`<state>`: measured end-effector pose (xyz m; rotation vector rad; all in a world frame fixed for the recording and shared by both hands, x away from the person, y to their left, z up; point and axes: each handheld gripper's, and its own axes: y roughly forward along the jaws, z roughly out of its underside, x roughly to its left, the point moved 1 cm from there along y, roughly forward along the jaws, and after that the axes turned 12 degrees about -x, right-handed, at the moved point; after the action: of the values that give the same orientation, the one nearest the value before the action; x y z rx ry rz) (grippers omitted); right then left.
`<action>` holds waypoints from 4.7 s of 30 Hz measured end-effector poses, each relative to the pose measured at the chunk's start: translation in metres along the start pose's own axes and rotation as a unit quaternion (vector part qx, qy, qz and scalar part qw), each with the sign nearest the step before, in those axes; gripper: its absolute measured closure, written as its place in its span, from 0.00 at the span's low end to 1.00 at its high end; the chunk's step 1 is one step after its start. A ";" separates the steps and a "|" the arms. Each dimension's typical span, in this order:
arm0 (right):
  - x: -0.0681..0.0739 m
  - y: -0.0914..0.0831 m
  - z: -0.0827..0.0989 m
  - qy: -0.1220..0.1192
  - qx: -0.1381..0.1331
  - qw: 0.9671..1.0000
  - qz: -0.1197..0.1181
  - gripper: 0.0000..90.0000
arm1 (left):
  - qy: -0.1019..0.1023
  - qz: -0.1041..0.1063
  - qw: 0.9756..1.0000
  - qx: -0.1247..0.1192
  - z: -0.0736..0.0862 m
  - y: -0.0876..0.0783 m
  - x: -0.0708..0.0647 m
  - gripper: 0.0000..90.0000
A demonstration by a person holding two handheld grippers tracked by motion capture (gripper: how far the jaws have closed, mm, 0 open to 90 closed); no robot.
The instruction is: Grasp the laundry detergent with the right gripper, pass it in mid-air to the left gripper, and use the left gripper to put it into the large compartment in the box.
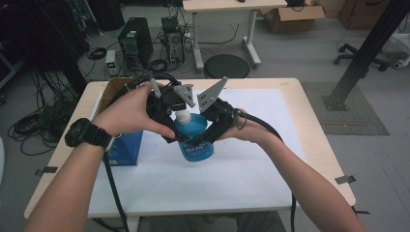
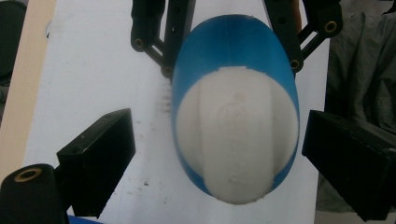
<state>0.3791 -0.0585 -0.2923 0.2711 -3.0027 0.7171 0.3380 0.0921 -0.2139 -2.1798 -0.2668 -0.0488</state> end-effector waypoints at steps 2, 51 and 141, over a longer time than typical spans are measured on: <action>0.000 0.000 0.000 -0.001 0.001 1.000 0.002 0.47 | 0.000 0.002 1.000 0.001 -0.001 0.000 0.000 0.13; 0.002 -0.001 0.002 -0.004 0.006 1.000 0.010 0.47 | -0.014 0.012 0.999 0.042 -0.012 0.009 0.000 0.39; -0.001 -0.173 0.127 0.086 0.330 0.914 0.220 0.10 | -0.547 -0.324 0.761 0.129 0.128 -0.097 0.092 0.43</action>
<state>0.4112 -0.2675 -0.3292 -0.4530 -2.5601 1.6821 0.3999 0.2661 -0.1990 -1.4954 -1.5734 0.8491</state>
